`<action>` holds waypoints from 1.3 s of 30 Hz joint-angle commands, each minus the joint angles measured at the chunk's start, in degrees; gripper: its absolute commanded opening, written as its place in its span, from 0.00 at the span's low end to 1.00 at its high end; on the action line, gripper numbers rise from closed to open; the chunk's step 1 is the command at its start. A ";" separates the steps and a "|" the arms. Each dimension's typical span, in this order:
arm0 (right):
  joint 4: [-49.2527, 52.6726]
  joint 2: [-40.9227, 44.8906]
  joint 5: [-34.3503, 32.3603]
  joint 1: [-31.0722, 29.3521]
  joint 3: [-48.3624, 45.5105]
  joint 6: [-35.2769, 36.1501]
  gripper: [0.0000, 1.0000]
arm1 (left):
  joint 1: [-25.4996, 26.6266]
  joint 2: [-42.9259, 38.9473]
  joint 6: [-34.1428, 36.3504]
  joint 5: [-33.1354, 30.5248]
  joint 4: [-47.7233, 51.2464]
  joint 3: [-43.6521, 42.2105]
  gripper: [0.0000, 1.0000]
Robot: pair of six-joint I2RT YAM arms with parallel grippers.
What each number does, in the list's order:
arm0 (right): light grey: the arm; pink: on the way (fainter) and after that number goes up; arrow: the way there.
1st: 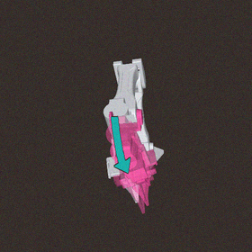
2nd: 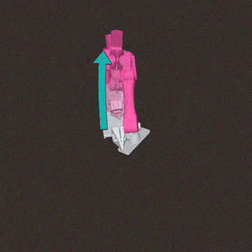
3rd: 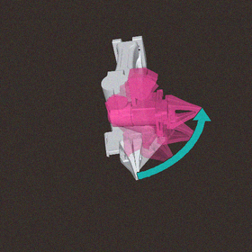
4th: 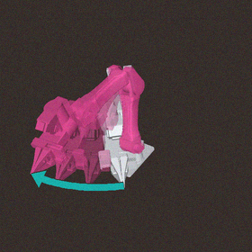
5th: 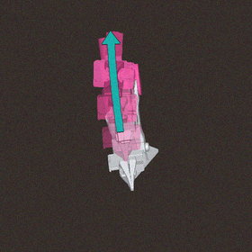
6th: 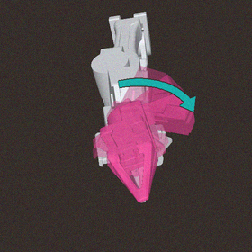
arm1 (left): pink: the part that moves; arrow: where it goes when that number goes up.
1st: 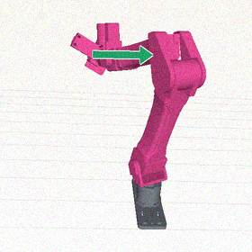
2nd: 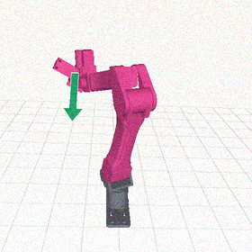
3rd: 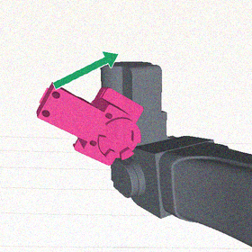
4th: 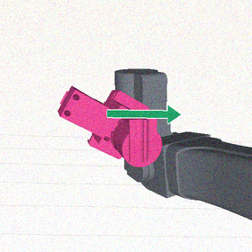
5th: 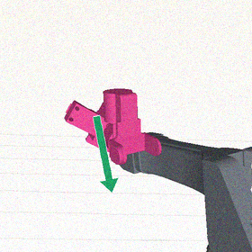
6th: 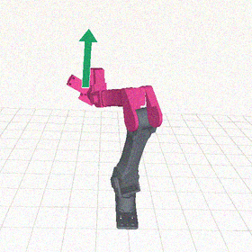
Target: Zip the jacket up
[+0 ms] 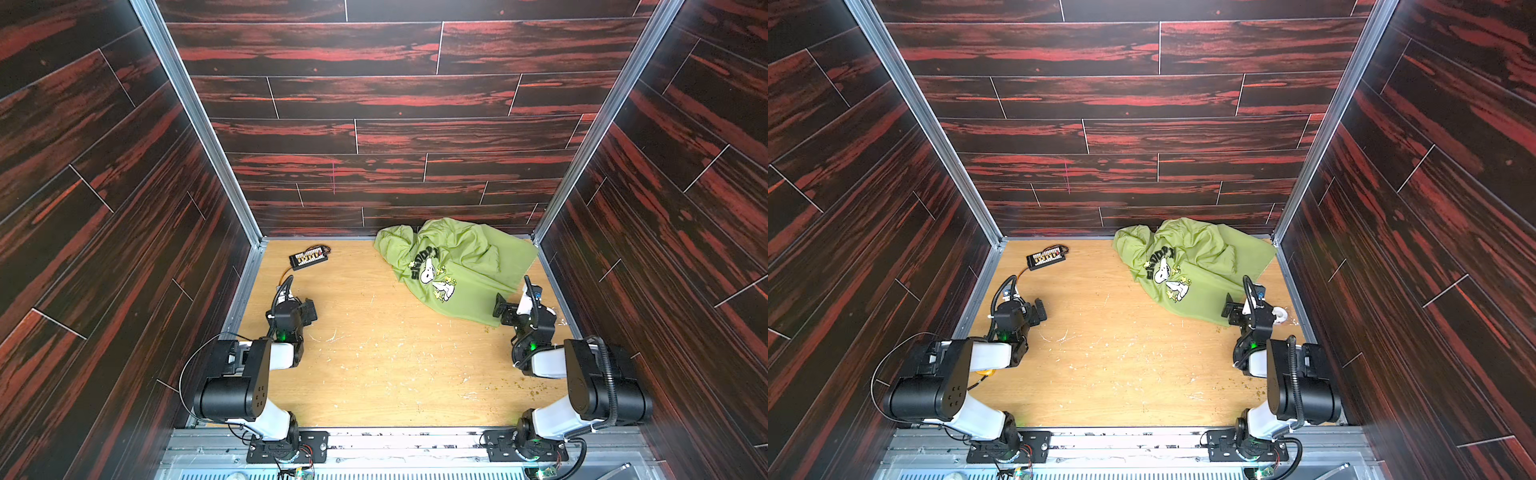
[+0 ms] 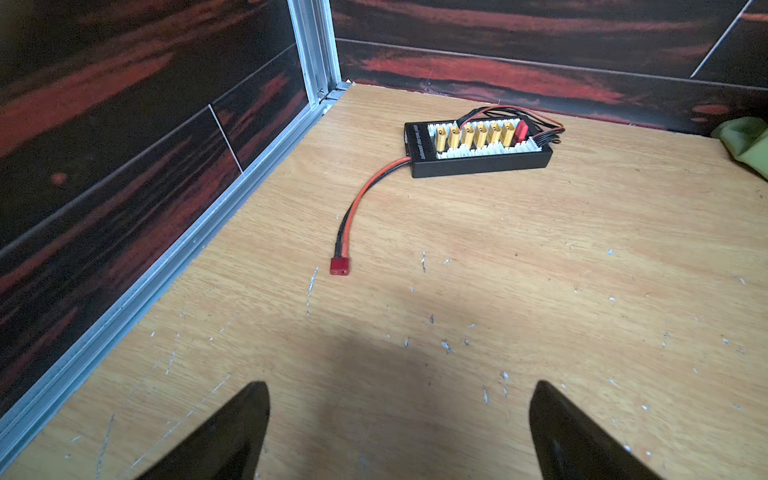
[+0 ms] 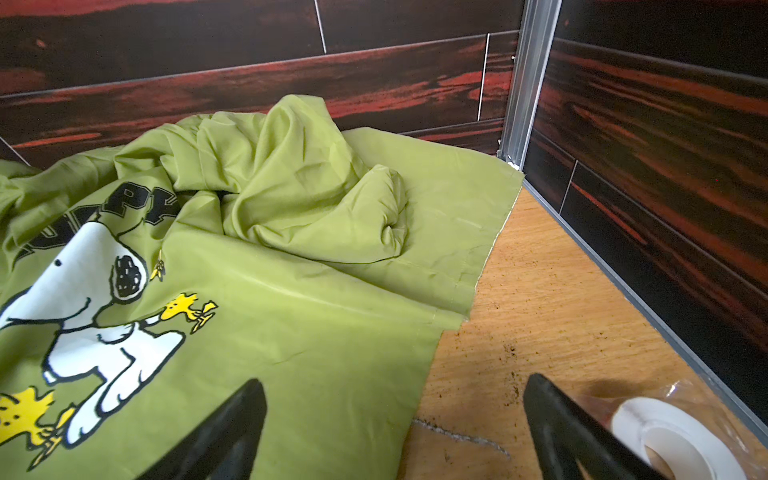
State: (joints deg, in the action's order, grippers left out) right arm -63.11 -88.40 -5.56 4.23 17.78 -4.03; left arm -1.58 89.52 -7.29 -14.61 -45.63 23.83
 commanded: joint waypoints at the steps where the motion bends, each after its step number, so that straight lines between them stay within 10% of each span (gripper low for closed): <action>1: -1.66 -0.98 0.21 0.08 -0.03 0.27 0.99 | 0.07 -1.62 0.81 -0.59 -0.35 0.64 1.00; 10: 0.94 1.75 -4.21 0.02 0.37 -1.72 0.99 | 0.09 -2.38 0.65 -2.76 -0.41 1.50 0.99; 20: 42.18 25.64 -17.64 0.16 12.81 -12.78 0.99 | 0.14 -17.46 -6.35 -1.90 35.95 14.31 1.00; 28: 90.34 15.54 -10.67 0.84 45.43 -18.20 0.99 | -0.15 -29.27 -24.56 -3.89 52.98 20.96 1.00; 39: 90.29 7.54 22.27 5.74 51.38 -32.10 0.99 | -2.90 -26.12 -42.20 14.57 54.76 24.59 0.97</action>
State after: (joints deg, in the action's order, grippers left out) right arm 25.34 -79.48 4.82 10.61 68.23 -30.81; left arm -4.23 61.84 -42.35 -6.74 7.99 47.37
